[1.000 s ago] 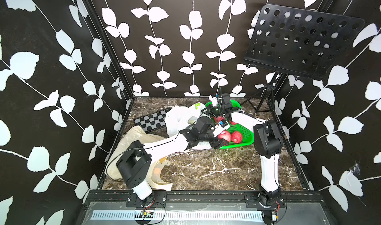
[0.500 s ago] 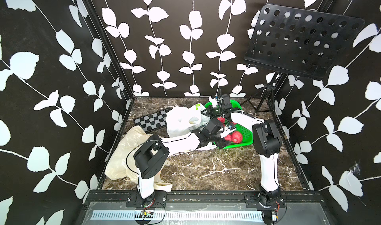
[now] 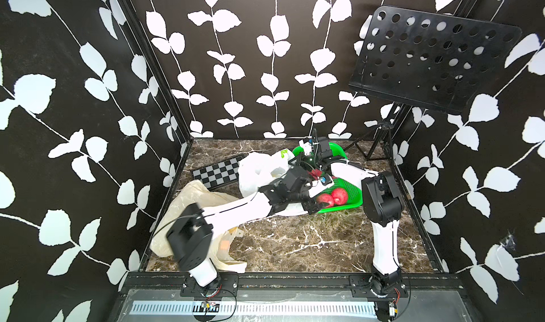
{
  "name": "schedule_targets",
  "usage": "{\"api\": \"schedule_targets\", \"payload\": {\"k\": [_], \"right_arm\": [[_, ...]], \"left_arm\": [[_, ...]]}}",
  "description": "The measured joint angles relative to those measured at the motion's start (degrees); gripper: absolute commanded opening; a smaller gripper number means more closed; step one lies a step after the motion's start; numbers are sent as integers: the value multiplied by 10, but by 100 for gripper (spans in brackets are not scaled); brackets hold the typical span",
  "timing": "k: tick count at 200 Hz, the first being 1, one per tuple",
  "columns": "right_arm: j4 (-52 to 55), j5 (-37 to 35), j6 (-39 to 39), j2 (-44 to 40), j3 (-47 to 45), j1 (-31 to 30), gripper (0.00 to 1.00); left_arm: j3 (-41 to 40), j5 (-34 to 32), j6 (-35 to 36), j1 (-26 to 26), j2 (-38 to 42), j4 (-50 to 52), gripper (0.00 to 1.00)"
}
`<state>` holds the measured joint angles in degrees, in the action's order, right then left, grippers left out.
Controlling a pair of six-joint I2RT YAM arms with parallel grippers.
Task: Untie the knot of a plastic bag & take out the apple
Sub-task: Place the apple in the basket, then adjust the plastic bag at the center of the board.
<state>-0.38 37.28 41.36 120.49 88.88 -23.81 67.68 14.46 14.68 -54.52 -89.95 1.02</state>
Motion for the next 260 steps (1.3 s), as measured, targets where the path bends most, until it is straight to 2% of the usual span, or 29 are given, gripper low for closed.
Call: {"api": "schedule_targets", "payload": {"k": [25, 51, 90, 145, 178, 227, 257, 260], "right_arm": [[-24, -12, -3, -31, -44, 0, 2], [-58, -31, -13, -81, -94, -3, 3], [-93, -83, -52, -149, -150, -36, 4], [-63, -177, -149, -165, -171, -131, 8], [-23, -216, -203, -165, -171, -169, 16], [49, -256, -257, -162, -167, -173, 40], [89, -281, -292, -173, -147, -170, 53], [91, -283, -297, -177, -146, -169, 57]], "left_arm": [[-54, 26, -53, 51, 133, -1, 90], [-65, -8, -122, 138, 212, 32, 89], [-38, -53, -210, 231, 196, 113, 88], [-38, -43, -283, 349, 165, 161, 87], [-38, -29, -295, 364, 153, 171, 86], [-62, -2, -301, 364, 101, 175, 86], [-70, -8, -292, 364, 92, 182, 91], [-70, -8, -291, 364, 92, 181, 92]]}}
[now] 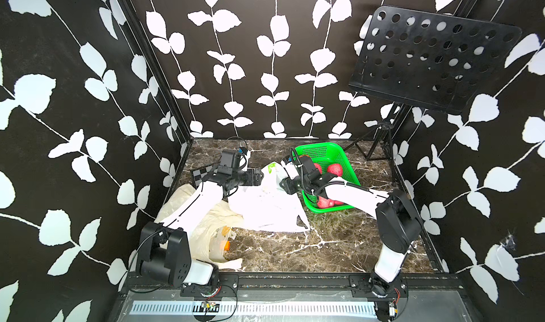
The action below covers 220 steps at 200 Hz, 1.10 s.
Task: Untie the knot of a plastic bag & take out the apple
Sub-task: Adjust the plastic bag at the center of the board, then reset both arms
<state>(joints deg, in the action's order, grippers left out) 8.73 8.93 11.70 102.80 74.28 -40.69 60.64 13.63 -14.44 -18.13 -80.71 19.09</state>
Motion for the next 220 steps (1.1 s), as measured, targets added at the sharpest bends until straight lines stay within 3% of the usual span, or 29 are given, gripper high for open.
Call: {"api": "schedule_targets", "payload": {"k": [28, 53, 93, 119, 151, 177, 220], "right_arm": [[19, -9, -23, -64, 0, 16, 77], [19, -31, -36, -150, -19, 59, 86], [13, -179, -59, -247, -66, 155, 98], [2, -308, -69, -258, -127, 217, 99], [-64, -418, -90, -258, -238, 292, 99], [-120, -433, -98, -253, -304, 351, 99], [-180, -400, -105, -218, -327, 432, 100]], "left_arm": [[1, 0, 0, 0, 10, -37, 97], [1, -20, 10, 3, 48, -92, 99], [-18, -132, 75, 20, 122, -158, 99], [-79, -212, 122, 61, 135, -189, 99], [-186, -236, 147, 146, 114, -248, 99], [-236, -240, 181, 169, 64, -311, 99], [-259, -224, 220, 170, 17, -393, 99]]}}
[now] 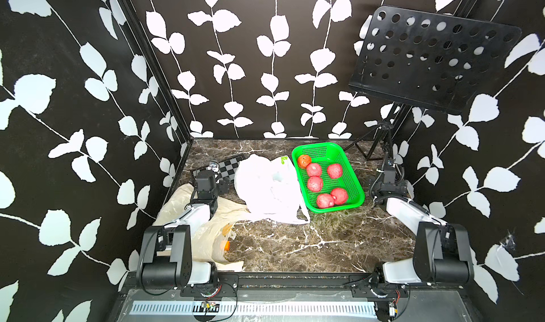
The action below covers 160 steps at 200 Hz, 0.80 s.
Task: Untie the knot of a plastic bag & take out the apple
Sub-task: Reset both arms
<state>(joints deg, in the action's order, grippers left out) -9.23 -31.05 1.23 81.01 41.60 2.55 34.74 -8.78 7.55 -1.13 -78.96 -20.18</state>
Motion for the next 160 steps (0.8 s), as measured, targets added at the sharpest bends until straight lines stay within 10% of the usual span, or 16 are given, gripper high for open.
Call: {"api": "schedule_targets", "payload": {"k": [66, 160], "right_arm": [[-132, 161, 40, -31, -100, 1, 99], [-450, 202, 35, 45, -195, -30, 99]], "left_arm": [[-10, 70, -19, 13, -3, -59, 99], [-84, 111, -25, 13, -91, -200, 99]]}}
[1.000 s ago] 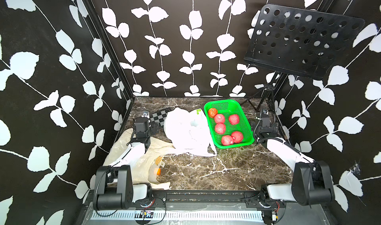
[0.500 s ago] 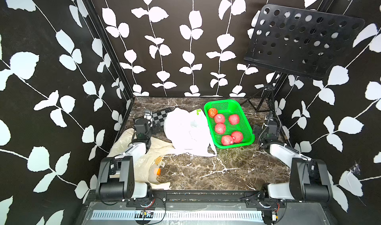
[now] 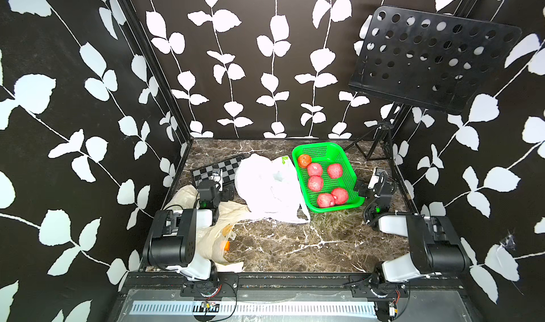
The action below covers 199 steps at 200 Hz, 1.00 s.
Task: Untie the knot of a plastic bag & take out the apple
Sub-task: Reset both arms
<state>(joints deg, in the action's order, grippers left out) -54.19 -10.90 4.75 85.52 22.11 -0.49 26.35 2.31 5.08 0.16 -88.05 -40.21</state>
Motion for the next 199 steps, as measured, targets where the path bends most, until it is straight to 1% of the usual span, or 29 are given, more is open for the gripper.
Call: {"api": "schedule_targets", "payload": {"k": [18, 31, 57, 79, 199], "right_arm": [[-15, -7, -2, 0, -10, -6, 99], [-17, -14, -1, 0, -11, -7, 99], [-10, -39, -4, 5, -3, -19, 99], [-9, -50, -5, 5, 0, -26, 99], [-8, -59, -8, 6, 0, -26, 99]], "left_arm": [[-6, 4, 1, 0, 0, -25, 99], [-18, 8, 2, 0, -8, -67, 99], [-22, 9, 6, -2, -17, -82, 99], [-22, 7, 7, -4, -18, -85, 99], [-22, 0, 10, -9, -18, -90, 99]]}}
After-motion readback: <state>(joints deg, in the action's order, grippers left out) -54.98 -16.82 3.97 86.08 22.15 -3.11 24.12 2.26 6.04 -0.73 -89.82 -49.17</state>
